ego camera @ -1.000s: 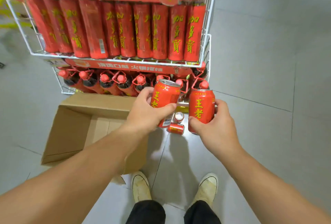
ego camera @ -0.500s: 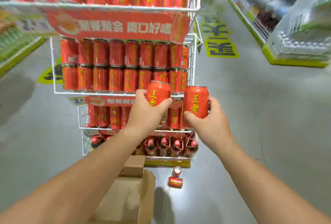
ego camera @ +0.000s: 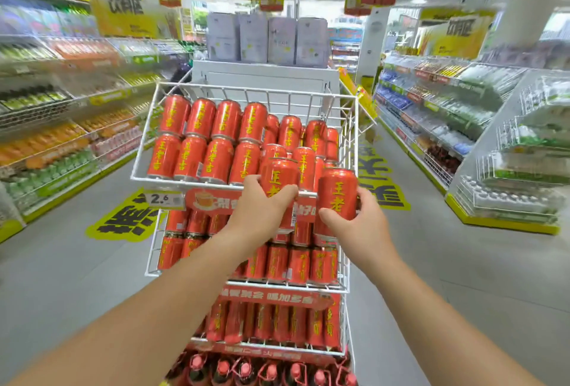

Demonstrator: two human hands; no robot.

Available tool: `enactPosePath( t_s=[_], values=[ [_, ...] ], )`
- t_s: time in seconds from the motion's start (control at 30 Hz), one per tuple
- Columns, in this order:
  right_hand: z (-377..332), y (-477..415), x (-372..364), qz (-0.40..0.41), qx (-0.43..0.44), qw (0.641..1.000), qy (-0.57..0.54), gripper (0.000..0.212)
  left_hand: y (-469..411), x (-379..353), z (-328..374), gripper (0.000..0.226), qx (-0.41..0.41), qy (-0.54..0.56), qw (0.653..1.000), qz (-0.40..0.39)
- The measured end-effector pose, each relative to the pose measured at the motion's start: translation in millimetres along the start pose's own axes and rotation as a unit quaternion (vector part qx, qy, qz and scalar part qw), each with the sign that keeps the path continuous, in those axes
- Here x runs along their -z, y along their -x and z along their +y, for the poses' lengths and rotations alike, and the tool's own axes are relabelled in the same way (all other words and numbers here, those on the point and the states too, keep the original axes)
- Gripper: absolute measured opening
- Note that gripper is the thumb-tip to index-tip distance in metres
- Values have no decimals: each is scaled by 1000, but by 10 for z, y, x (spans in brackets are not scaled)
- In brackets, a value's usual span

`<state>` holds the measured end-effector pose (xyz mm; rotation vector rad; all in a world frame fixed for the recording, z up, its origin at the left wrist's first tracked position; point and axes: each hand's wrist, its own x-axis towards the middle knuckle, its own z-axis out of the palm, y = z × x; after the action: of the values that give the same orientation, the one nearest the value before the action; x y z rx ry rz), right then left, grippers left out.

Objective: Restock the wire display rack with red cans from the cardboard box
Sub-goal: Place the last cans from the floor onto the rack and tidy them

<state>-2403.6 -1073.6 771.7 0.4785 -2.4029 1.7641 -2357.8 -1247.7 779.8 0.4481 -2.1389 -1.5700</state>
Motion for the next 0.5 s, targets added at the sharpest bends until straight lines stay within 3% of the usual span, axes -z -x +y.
enactPosePath(
  t_s=[0.13,0.5],
  values=[
    [-181,-425,-98,-15,8,1000,-4,30,-370,129,197,69,-21,-2,1000,4],
    [-174,-1919,-433,-31,18,999,4,35,-1663,68,533,83,-70,-144,983,90]
  ],
)
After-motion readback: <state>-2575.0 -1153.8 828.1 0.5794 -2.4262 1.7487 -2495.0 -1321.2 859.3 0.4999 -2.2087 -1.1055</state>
